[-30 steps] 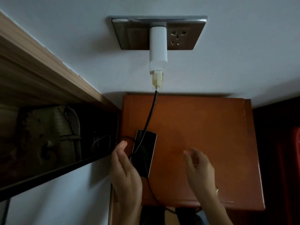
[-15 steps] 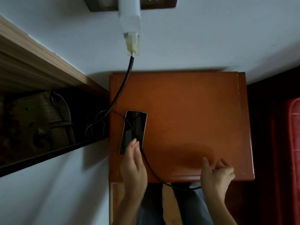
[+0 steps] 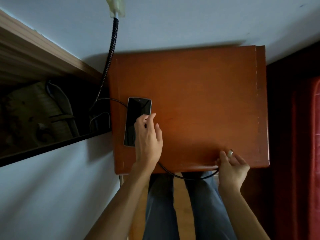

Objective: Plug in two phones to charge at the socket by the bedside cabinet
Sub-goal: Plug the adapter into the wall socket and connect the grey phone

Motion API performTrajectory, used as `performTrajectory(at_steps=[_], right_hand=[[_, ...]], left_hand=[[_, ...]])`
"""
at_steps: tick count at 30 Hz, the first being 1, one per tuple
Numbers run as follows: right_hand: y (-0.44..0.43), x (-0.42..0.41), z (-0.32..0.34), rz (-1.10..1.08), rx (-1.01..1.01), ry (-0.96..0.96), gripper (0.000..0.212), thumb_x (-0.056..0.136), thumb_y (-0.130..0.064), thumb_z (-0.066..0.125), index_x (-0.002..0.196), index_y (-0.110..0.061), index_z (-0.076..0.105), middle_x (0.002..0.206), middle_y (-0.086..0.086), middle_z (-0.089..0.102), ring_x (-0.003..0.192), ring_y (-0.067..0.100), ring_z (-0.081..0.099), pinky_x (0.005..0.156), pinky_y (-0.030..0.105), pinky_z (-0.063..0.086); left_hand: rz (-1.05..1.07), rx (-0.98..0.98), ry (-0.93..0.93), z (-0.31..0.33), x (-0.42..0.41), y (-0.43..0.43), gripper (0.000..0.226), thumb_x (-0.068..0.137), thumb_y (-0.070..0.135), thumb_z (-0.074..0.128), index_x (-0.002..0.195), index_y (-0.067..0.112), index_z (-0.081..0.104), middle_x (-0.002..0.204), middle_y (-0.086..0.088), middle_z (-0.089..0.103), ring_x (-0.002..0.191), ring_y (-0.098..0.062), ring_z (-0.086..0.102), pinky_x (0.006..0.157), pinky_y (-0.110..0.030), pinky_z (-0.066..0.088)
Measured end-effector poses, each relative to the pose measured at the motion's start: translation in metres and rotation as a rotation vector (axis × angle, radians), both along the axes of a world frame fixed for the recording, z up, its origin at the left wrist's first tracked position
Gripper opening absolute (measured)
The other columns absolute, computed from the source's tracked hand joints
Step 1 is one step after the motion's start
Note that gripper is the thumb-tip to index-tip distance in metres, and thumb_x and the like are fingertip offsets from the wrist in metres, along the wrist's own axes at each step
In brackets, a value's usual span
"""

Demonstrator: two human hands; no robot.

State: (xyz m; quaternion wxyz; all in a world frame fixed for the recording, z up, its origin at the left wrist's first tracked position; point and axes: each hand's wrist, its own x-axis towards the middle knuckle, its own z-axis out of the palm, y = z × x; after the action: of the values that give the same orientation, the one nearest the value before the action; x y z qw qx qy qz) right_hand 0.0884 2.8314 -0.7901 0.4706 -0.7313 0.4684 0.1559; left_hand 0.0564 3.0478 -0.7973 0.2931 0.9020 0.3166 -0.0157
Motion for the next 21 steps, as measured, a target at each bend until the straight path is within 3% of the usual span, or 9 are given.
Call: performTrajectory(at_steps=[6, 10, 15, 18, 21], right_hand=[[0.006, 0.003, -0.005, 0.081, 0.070, 0.020, 0.022, 0.094, -0.023, 0.068, 0.110, -0.008, 0.065, 0.067, 0.002, 0.068, 0.050, 0.003, 0.063, 0.058, 0.022, 0.054], [0.021, 0.005, -0.004, 0.271, 0.003, 0.039, 0.013, 0.095, -0.030, 0.066, 0.101, -0.018, 0.065, 0.064, 0.000, 0.065, 0.048, 0.004, 0.061, 0.051, 0.022, 0.050], [0.043, 0.010, 0.004, 0.624, -0.047, 0.037, 0.011, 0.092, -0.038, 0.067, 0.092, -0.028, 0.071, 0.085, -0.001, 0.066, 0.081, 0.021, 0.064, 0.078, 0.046, 0.057], [0.062, 0.008, 0.005, 0.793, -0.073, -0.040, 0.014, 0.092, -0.039, 0.066, 0.095, -0.026, 0.072, 0.094, -0.002, 0.061, 0.089, 0.020, 0.061, 0.081, 0.041, 0.054], [0.081, 0.000, 0.005, 0.848, 0.105, -0.093, 0.013, 0.095, -0.035, 0.064, 0.098, -0.022, 0.068, 0.093, -0.006, 0.067, 0.085, 0.007, 0.064, 0.073, 0.027, 0.052]], left_hand=[[0.032, 0.148, 0.140, -0.002, -0.010, 0.009, 0.043, 0.098, 0.023, 0.063, 0.135, 0.002, 0.056, 0.133, -0.022, 0.053, 0.118, -0.033, 0.054, 0.088, -0.041, 0.057], [0.090, 0.193, 0.249, -0.002, -0.006, 0.011, 0.060, 0.093, 0.037, 0.068, 0.141, 0.006, 0.049, 0.140, -0.022, 0.047, 0.120, -0.033, 0.051, 0.095, -0.043, 0.051], [0.215, 0.194, 0.313, -0.005, -0.006, 0.020, 0.079, 0.085, 0.051, 0.072, 0.145, 0.007, 0.043, 0.143, -0.023, 0.044, 0.126, -0.036, 0.046, 0.101, -0.047, 0.047], [0.259, 0.169, 0.301, -0.006, -0.013, 0.027, 0.089, 0.079, 0.058, 0.074, 0.145, 0.008, 0.041, 0.137, -0.022, 0.047, 0.121, -0.035, 0.049, 0.097, -0.046, 0.049], [0.284, 0.154, 0.325, -0.004, -0.014, 0.034, 0.103, 0.072, 0.061, 0.078, 0.148, 0.006, 0.036, 0.132, -0.021, 0.049, 0.118, -0.036, 0.052, 0.085, -0.044, 0.052]])
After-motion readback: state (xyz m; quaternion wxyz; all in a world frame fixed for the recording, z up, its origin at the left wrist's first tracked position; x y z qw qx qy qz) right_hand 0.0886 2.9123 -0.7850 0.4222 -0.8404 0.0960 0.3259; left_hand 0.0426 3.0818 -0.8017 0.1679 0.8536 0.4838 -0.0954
